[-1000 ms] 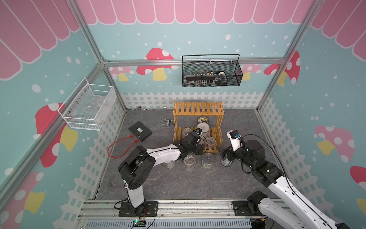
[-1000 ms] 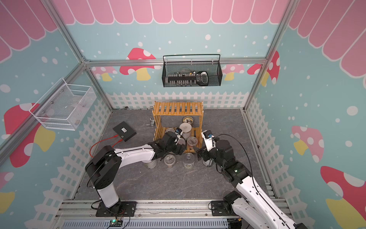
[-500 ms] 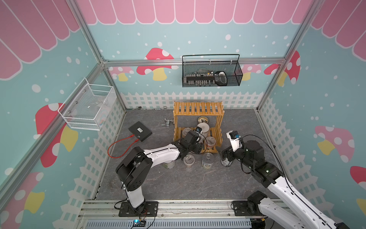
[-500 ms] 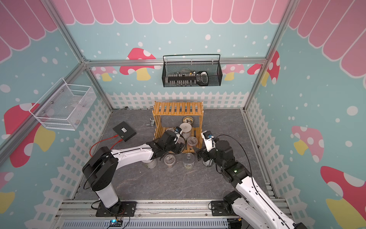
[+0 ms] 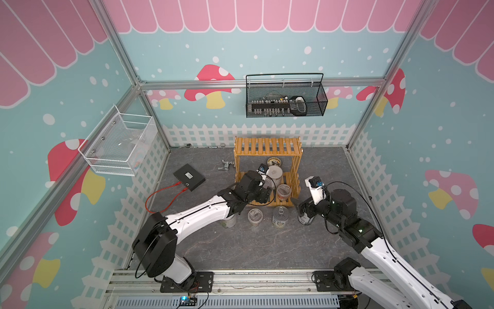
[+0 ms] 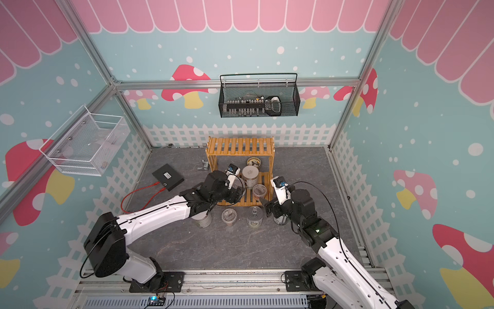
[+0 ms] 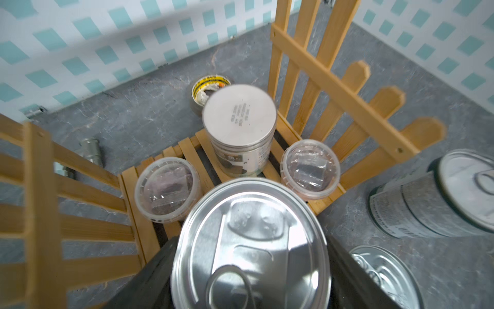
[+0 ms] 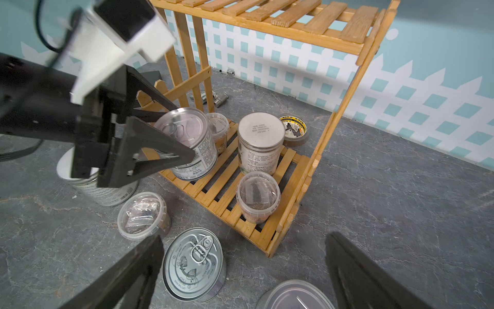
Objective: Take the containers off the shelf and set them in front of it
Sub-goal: 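Pick up a container from the shelf, then place the container at the center of the board.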
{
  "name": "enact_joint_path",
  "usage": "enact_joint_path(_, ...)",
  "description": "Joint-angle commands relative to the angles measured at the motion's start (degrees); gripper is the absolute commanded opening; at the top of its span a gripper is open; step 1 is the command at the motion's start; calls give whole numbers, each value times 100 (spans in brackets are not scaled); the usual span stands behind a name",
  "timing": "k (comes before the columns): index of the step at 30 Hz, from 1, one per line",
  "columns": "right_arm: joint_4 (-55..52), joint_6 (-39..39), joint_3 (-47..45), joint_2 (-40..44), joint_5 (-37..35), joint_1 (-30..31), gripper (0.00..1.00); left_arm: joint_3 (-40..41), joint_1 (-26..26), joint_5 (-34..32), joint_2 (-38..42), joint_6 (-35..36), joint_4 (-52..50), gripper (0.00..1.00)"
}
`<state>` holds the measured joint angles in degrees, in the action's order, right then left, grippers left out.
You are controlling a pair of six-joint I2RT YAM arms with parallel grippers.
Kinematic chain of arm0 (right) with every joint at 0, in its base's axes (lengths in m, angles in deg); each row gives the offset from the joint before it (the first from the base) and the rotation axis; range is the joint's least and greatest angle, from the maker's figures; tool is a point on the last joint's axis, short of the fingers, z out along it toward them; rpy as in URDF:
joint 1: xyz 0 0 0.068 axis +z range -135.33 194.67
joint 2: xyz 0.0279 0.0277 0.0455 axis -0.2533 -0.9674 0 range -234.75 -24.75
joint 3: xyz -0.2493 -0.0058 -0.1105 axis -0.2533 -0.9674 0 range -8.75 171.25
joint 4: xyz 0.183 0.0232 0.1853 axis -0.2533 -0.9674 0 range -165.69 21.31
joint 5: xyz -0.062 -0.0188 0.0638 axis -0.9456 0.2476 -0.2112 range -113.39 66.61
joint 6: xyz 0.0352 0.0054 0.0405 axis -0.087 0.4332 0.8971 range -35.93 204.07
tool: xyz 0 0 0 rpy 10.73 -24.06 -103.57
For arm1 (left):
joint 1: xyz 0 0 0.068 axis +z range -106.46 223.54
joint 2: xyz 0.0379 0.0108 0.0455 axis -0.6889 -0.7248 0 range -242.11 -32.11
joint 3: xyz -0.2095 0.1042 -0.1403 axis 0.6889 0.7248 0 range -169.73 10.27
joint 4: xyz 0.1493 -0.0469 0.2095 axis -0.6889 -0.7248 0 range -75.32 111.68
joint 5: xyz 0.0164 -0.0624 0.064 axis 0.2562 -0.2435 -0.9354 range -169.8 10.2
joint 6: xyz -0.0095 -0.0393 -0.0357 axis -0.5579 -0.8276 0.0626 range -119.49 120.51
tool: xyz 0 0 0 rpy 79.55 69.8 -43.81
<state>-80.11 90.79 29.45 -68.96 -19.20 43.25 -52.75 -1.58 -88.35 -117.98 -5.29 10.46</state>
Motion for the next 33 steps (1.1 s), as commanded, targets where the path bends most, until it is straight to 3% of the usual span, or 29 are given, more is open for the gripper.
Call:
enact_joint_path(1, 243, -107, -41, -14, 230, -37, 99, 131, -300, -156, 576, -113, -504, 70)
enact_joint_path(9, 273, -216, 38, -162, 363, -46, 99, 683, -1277, -762, 1608, -1101, -1411, 69)
enact_joint_path(22, 307, -319, 79, -368, 634, -62, 99, 1568, -2583, -1631, 2750, -3803, -3496, 66)
enact_joint_path(33, 342, -501, 154, -505, 860, -53, 99, 1858, -3193, -2192, 2743, -5710, -4867, 66)
